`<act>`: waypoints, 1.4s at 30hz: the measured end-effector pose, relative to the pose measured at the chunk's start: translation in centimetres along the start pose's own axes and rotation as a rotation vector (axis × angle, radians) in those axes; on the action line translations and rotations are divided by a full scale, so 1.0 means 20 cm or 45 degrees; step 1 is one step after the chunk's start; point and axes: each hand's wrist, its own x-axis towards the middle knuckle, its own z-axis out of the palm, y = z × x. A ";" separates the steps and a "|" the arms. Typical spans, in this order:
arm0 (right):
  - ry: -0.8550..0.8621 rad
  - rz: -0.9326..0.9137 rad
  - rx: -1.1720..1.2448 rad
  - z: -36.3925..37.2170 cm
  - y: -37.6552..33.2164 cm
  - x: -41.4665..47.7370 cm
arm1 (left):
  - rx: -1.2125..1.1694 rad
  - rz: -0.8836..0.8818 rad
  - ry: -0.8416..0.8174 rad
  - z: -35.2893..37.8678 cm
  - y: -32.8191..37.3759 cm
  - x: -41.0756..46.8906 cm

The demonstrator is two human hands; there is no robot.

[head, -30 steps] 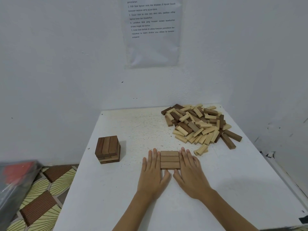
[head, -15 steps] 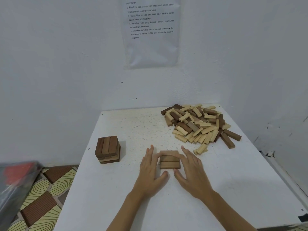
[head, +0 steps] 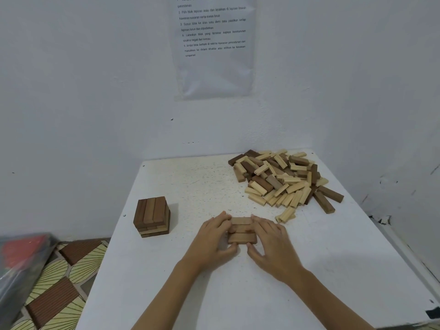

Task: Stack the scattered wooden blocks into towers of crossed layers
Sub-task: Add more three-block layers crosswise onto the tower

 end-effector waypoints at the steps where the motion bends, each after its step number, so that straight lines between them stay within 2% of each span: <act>1: -0.007 -0.021 0.005 -0.01 0.00 0.01 | -0.008 0.018 -0.006 -0.01 0.00 0.01; 8: -0.139 -0.090 0.111 -0.13 0.03 0.09 | -0.026 0.127 -0.090 -0.07 -0.02 0.09; 13: -0.273 -0.017 0.224 -0.19 0.03 0.15 | -0.149 -0.064 -0.228 -0.10 -0.04 0.12; 20: -0.404 0.015 0.280 -0.22 0.07 0.19 | -0.114 -0.146 -0.339 -0.10 -0.03 0.15; 30: -0.354 0.011 0.400 -0.22 0.03 0.21 | 0.055 -0.068 -0.273 -0.16 0.00 0.13; 36: -0.236 -0.021 0.559 -0.21 -0.15 0.29 | 0.134 -0.032 -0.168 -0.42 -0.02 0.07; 42: -0.197 -0.093 0.711 -0.18 -0.41 0.44 | 0.206 -0.130 -0.039 -0.70 -0.10 -0.04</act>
